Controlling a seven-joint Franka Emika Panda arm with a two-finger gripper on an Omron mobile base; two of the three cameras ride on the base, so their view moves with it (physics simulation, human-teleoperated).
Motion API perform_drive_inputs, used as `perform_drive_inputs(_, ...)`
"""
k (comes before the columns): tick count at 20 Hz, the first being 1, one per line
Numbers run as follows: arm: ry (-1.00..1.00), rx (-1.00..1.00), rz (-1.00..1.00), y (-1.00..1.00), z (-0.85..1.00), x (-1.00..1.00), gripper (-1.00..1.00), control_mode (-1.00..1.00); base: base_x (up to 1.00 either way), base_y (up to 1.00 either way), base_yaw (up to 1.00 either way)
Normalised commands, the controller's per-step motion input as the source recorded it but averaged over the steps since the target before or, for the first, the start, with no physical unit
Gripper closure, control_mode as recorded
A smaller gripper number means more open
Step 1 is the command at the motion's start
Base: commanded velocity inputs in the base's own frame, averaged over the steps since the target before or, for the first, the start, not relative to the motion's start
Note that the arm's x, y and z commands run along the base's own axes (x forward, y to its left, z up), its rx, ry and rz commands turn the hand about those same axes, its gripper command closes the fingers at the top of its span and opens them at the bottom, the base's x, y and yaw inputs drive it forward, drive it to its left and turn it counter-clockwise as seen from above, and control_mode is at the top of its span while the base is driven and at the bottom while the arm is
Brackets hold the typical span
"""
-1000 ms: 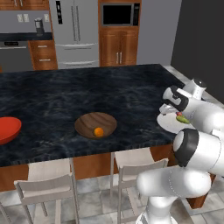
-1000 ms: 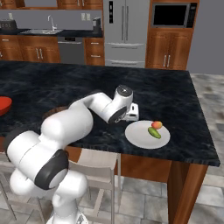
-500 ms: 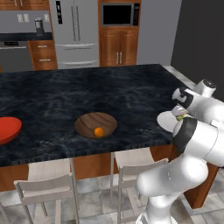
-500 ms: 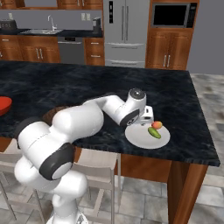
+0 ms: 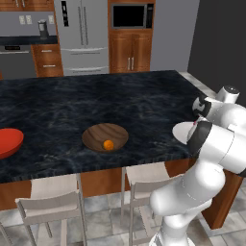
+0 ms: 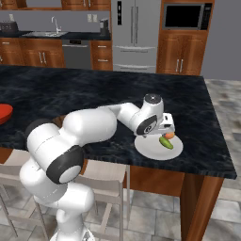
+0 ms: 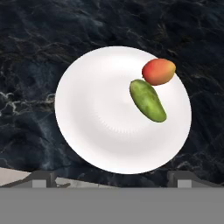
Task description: Take the fruits from the plate on the dining counter and place two fruits in each bowl.
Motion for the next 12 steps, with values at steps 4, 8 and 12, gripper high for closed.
perform_drive_inputs(4, 0.00, -0.02, 0.00, -0.11, -0.09, 0.33, -1.00, -1.00, 0.00, 0.00, 0.00)
perform_drive_inputs(8, 0.00, 0.00, 0.03, -0.20, -0.39, 0.39, -1.00, -1.00, 0.00, 0.00, 0.00)
perform_drive_inputs(12, 0.00, 0.00, 0.06, -0.29, -0.36, 0.24, -1.00, -1.00, 0.00, 0.00, 0.00)
